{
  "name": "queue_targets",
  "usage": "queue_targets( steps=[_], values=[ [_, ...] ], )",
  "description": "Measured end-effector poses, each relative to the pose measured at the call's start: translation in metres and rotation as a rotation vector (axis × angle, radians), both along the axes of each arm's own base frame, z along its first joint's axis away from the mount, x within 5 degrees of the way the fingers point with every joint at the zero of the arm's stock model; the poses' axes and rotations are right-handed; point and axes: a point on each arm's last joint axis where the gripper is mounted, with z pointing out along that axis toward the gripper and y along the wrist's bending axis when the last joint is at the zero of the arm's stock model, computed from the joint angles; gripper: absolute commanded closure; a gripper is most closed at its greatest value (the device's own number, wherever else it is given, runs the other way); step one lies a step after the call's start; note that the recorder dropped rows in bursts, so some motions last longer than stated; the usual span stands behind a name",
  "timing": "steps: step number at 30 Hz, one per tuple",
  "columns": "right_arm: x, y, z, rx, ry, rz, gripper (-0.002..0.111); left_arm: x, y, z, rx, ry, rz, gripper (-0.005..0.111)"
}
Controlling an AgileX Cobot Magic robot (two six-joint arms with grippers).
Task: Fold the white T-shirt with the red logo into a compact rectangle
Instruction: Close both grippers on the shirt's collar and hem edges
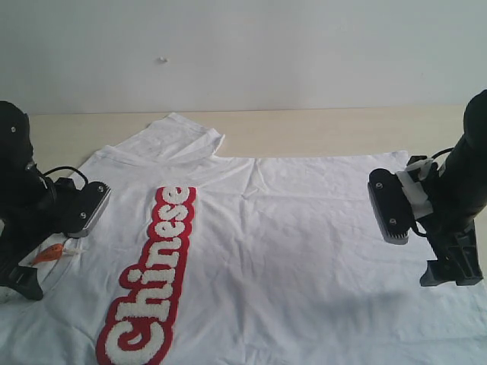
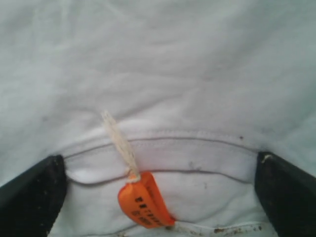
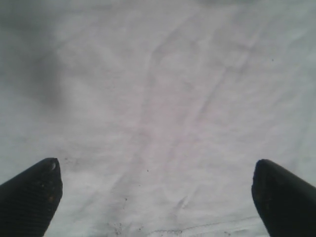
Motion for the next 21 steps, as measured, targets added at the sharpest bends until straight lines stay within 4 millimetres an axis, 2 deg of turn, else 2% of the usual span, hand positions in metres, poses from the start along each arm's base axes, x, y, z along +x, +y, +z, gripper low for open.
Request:
queue_targets(
  steps=[6,13,21],
  values=[
    [-0.001,-0.011,-0.007,-0.004,0.038,-0.014,0.003,0.001,0.0,-0.001,0.006,-0.002,0.013,0.002],
    [-0.005,-0.009,-0.024,0.034,0.142,-0.023,0.003,0.002,-0.001,-0.001,0.005,-0.005,0.014,0.002],
    [-0.004,-0.009,-0.031,0.037,0.17,-0.038,0.003,0.001,-0.001,-0.001,0.001,-0.004,0.018,0.002]
  ],
)
